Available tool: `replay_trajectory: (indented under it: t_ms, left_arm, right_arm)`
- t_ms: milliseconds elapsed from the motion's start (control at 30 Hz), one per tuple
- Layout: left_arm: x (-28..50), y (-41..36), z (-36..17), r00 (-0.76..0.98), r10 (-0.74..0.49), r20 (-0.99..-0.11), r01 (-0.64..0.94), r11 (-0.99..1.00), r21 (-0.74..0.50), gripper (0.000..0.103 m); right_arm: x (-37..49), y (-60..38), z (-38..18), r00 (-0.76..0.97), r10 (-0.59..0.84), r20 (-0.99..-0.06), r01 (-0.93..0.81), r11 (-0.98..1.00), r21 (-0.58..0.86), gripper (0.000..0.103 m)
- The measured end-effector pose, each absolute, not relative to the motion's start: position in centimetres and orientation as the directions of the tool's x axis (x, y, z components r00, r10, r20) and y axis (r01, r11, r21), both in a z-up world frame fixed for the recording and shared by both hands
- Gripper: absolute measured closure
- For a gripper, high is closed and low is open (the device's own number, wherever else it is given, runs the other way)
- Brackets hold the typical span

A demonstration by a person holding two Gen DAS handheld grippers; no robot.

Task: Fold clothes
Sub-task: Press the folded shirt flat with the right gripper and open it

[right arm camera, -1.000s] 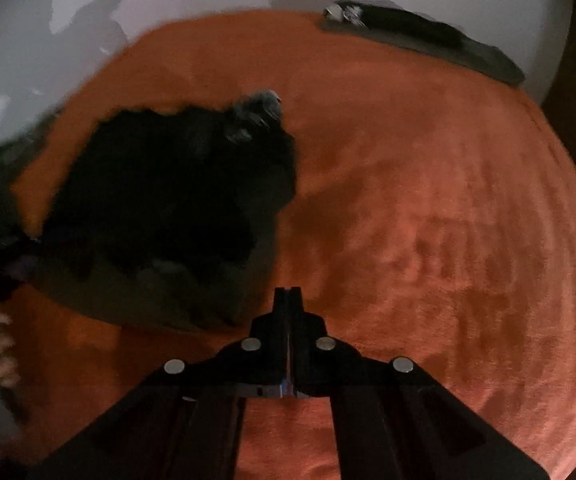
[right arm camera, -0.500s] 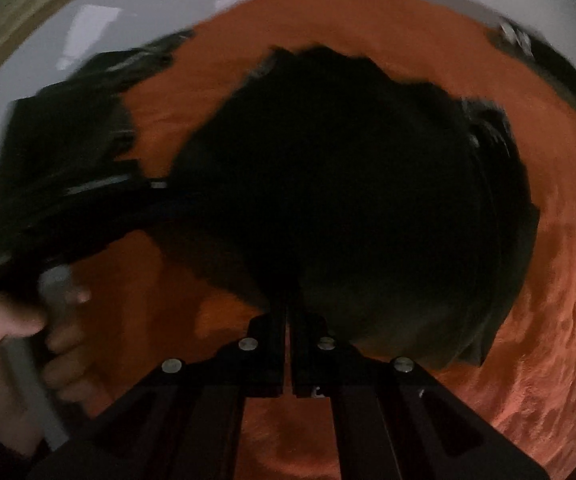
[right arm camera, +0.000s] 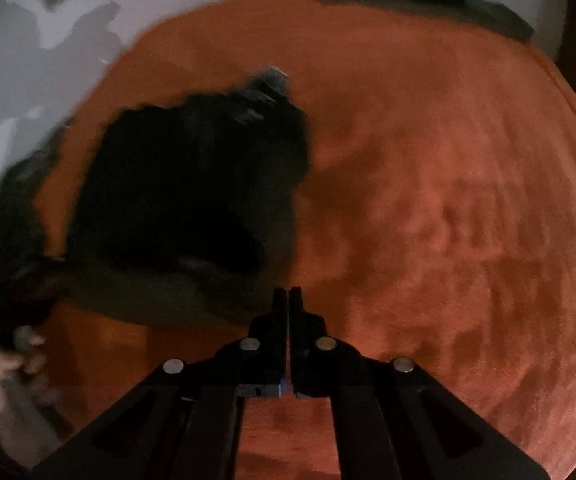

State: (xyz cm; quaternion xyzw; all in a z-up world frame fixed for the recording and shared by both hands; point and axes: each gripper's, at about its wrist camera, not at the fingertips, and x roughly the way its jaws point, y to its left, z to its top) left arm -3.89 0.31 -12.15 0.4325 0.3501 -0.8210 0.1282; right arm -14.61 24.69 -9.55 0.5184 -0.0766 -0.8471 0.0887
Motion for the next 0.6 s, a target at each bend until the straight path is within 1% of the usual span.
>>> replay_trajectory:
  t_ms: [33, 100, 133, 167, 267, 300, 333, 367, 400, 433, 500, 600]
  left_arm:
    - [-4.0, 0.4, -12.2, -0.595, 0.096, -0.798, 0.513, -0.719, -0.469, 0.054]
    - [-3.7, 0.4, -12.1, -0.6, 0.106, -0.793, 0.512, -0.71, -0.483, 0.054]
    - [-3.5, 0.3, -11.9, -0.602, 0.112, -0.791, 0.512, -0.706, -0.489, 0.054]
    - [-3.0, 0.2, -11.8, -0.603, 0.116, -0.789, 0.513, -0.701, -0.495, 0.054]
    - [-1.1, -0.5, -11.6, -0.598, 0.134, -0.79, 0.516, -0.69, -0.508, 0.054]
    - [-0.6, -0.8, -11.6, -0.595, 0.142, -0.791, 0.514, -0.689, -0.51, 0.054]
    - [-0.1, -1.3, -11.8, -0.591, 0.15, -0.792, 0.511, -0.69, -0.512, 0.054]
    - [0.3, -1.7, -11.9, -0.587, 0.159, -0.794, 0.509, -0.69, -0.515, 0.055]
    - [0.7, -2.2, -12.0, -0.582, 0.166, -0.796, 0.505, -0.694, -0.514, 0.064]
    - [0.9, -2.6, -12.0, -0.578, 0.175, -0.797, 0.493, -0.703, -0.512, 0.075]
    - [1.0, -3.3, -11.9, -0.577, 0.201, -0.791, 0.452, -0.729, -0.515, 0.078]
    - [0.6, -3.6, -11.5, -0.59, 0.243, -0.77, 0.361, -0.773, -0.521, 0.078]
  right_arm:
    - [-14.5, 23.7, -9.0, -0.455, -0.262, -0.851, 0.127, -0.965, 0.229, 0.102]
    - [-14.2, 21.6, -8.1, -0.461, -0.312, -0.831, 0.229, -0.946, 0.228, 0.084]
    - [-14.0, 20.5, -8.1, -0.462, -0.302, -0.834, 0.256, -0.945, 0.201, 0.055]
    - [-13.5, 19.7, -8.2, -0.476, -0.284, -0.833, 0.275, -0.947, 0.166, 0.04]
    - [-13.1, 18.8, -8.6, -0.507, -0.211, -0.835, 0.283, -0.957, 0.07, 0.041]
    - [-13.2, 18.9, -8.9, -0.51, -0.176, -0.842, 0.268, -0.963, 0.038, 0.043]
    - [-13.3, 19.0, -9.1, -0.512, -0.145, -0.847, 0.248, -0.969, 0.016, 0.053]
    - [-13.4, 19.5, -9.1, -0.51, -0.128, -0.851, 0.219, -0.976, 0.016, 0.059]
    - [-13.2, 20.1, -9.2, -0.506, -0.123, -0.854, 0.194, -0.981, 0.026, 0.06]
    - [-13.1, 20.5, -9.2, -0.504, -0.123, -0.855, 0.177, -0.983, 0.037, 0.06]
    - [-12.8, 21.0, -9.4, -0.501, -0.132, -0.855, 0.156, -0.986, 0.061, 0.06]
    - [-12.8, 20.6, -10.1, -0.488, -0.2, -0.849, 0.192, -0.974, 0.119, 0.061]
